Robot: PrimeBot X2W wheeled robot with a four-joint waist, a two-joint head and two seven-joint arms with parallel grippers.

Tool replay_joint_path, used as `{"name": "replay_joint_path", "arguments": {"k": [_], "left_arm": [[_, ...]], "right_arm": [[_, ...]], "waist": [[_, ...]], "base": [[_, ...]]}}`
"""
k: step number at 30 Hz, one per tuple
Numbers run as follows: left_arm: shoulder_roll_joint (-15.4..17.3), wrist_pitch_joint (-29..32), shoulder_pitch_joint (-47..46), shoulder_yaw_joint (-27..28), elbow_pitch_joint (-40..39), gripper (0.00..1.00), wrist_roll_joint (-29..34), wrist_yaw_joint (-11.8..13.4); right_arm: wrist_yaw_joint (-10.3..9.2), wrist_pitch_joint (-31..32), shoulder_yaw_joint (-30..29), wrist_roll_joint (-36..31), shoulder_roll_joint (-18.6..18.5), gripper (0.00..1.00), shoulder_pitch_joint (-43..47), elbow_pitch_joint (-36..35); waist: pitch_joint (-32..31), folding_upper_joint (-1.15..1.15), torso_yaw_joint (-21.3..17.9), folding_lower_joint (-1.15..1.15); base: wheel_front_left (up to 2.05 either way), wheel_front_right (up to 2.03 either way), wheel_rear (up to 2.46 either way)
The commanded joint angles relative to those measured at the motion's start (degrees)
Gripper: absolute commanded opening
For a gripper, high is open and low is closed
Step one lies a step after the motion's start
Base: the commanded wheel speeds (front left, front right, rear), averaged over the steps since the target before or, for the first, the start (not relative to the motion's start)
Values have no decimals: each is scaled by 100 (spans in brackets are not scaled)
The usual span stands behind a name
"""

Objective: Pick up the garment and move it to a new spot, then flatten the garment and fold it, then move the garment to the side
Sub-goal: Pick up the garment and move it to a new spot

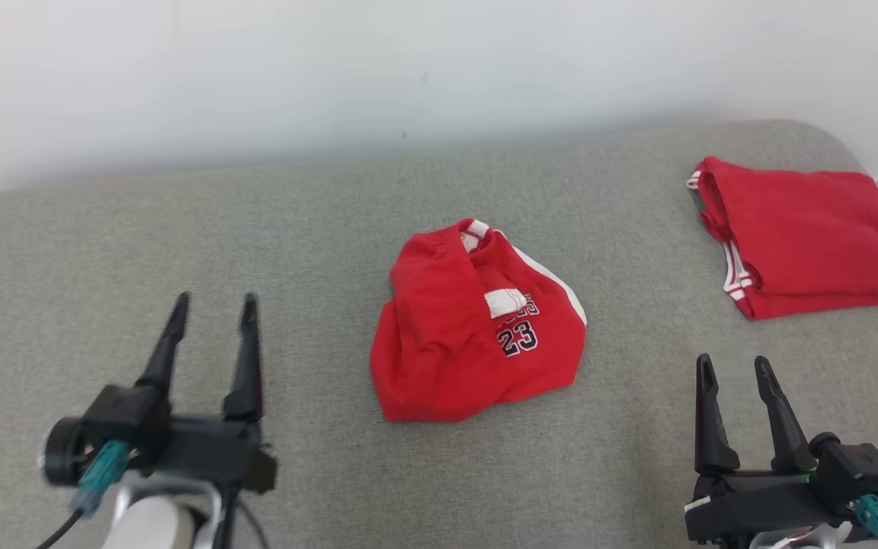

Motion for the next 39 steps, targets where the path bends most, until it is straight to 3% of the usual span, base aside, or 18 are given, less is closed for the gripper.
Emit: {"name": "replay_joint_path", "arguments": {"k": [1, 11, 14, 31, 39], "left_arm": [[143, -16, 307, 164, -128, 100, 119, 2], [376, -19, 1183, 846, -671, 100, 490, -28], [362, -19, 1464, 1001, -802, 100, 545, -158], [-96, -20, 2183, 1566, -858, 100, 886, -781], [-304, -20, 2265, 1708, -774, 100, 1079, -894]], "right_arm": [[-16, -5, 17, 30, -14, 100, 83, 0], [-16, -5, 87, 59, 10, 100, 259, 39], [-16, -5, 155, 79, 11, 100, 282, 44], [-16, -5, 316, 110, -11, 100, 496, 107], [-16, -5, 363, 139, -45, 100, 527, 162]], "waist": [[-167, 0, 159, 1], [-410, 0, 345, 1], [-467, 0, 369, 1], [-568, 0, 528, 1], [-550, 0, 530, 1]], "base": [[0, 0, 0], [0, 0, 0], [0, 0, 0], [0, 0, 0], [0, 0, 0]]}}
